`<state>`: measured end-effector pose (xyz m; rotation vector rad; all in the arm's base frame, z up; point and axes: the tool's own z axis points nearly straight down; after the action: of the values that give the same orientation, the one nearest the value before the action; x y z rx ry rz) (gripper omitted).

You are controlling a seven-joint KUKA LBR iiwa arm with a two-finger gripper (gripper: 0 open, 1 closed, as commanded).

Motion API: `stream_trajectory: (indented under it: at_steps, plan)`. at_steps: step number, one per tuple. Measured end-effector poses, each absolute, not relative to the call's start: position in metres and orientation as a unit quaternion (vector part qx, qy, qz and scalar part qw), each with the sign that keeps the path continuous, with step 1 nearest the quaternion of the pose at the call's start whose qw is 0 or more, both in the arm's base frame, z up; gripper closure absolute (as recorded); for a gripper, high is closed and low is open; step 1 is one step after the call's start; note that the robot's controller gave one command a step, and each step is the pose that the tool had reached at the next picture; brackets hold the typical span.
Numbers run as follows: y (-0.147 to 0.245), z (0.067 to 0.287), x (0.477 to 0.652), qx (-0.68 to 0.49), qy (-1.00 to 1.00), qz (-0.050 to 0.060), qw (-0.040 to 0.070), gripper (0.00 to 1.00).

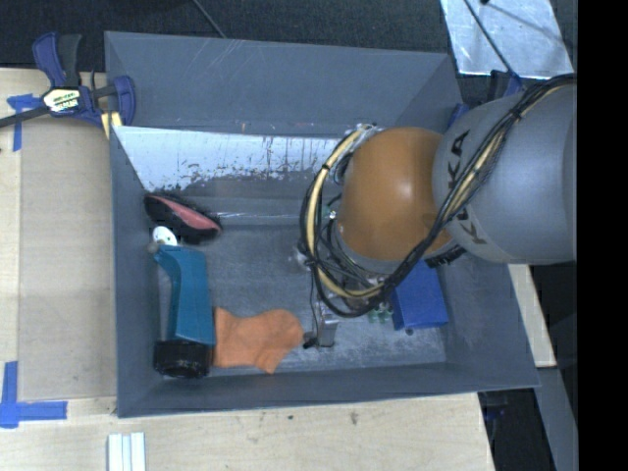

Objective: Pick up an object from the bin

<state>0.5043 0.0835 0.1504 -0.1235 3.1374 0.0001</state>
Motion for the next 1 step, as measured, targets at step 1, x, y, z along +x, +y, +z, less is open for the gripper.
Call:
stream_trajectory:
  at_steps: [1]
  plan:
    - [0.0835, 0.1504, 0.5043, -0.039, 0.999, 0.000, 0.001, 0.00]
